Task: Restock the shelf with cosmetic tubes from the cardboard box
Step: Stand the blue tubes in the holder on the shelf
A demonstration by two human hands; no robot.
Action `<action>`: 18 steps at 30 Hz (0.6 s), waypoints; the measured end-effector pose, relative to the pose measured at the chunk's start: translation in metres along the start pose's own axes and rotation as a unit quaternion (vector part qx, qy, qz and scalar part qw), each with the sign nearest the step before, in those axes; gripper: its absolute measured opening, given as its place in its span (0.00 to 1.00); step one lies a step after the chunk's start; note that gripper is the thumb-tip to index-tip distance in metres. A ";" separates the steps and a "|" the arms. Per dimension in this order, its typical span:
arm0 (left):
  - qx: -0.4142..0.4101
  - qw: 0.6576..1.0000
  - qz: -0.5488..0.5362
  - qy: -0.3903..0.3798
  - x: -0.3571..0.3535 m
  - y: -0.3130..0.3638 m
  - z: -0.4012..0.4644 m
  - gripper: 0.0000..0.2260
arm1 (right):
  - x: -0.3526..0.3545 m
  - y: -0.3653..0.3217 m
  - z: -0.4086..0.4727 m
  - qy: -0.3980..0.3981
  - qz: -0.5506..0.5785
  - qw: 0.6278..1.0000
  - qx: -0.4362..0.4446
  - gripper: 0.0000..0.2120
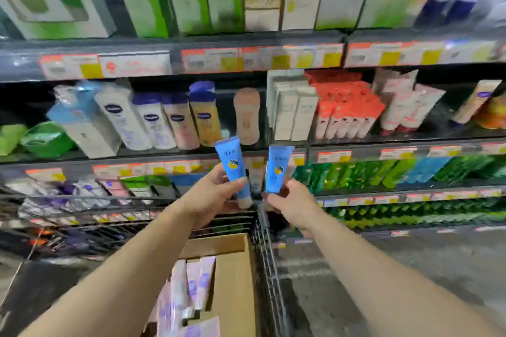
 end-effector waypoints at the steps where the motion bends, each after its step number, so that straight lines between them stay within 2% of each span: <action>1: -0.013 1.000 0.026 -0.013 -0.027 0.014 0.008 0.09 | 0.030 0.001 -0.004 0.013 0.006 1.000 0.006 0.15; 4: -0.039 0.994 0.092 -0.045 -0.119 0.042 0.034 0.10 | 0.127 0.011 -0.018 0.042 0.043 0.998 0.020 0.15; 8: -0.058 0.991 0.100 -0.066 -0.262 0.067 0.075 0.09 | 0.278 0.031 -0.050 0.106 0.018 0.993 0.044 0.07; 12: -0.098 0.983 0.105 -0.111 -0.400 0.098 0.104 0.07 | 0.417 0.039 -0.094 0.170 -0.013 0.983 0.069 0.12; 15: -0.128 0.975 0.107 -0.144 -0.478 0.123 0.123 0.05 | 0.499 0.048 -0.115 0.231 -0.013 0.970 0.080 0.13; 18: -0.161 0.970 0.100 -0.151 -0.527 0.153 0.145 0.04 | 0.559 0.047 -0.121 0.261 0.007 0.960 0.099 0.08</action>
Point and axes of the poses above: each hand's wrist, its own z-axis towards the middle knuckle, its own x-axis out of the back of the hand, y = z × x, the point moved 6 cm from there along z, towards the middle knuckle, and after that the axes turned 3 degrees about -y, right-handed, at the moved point
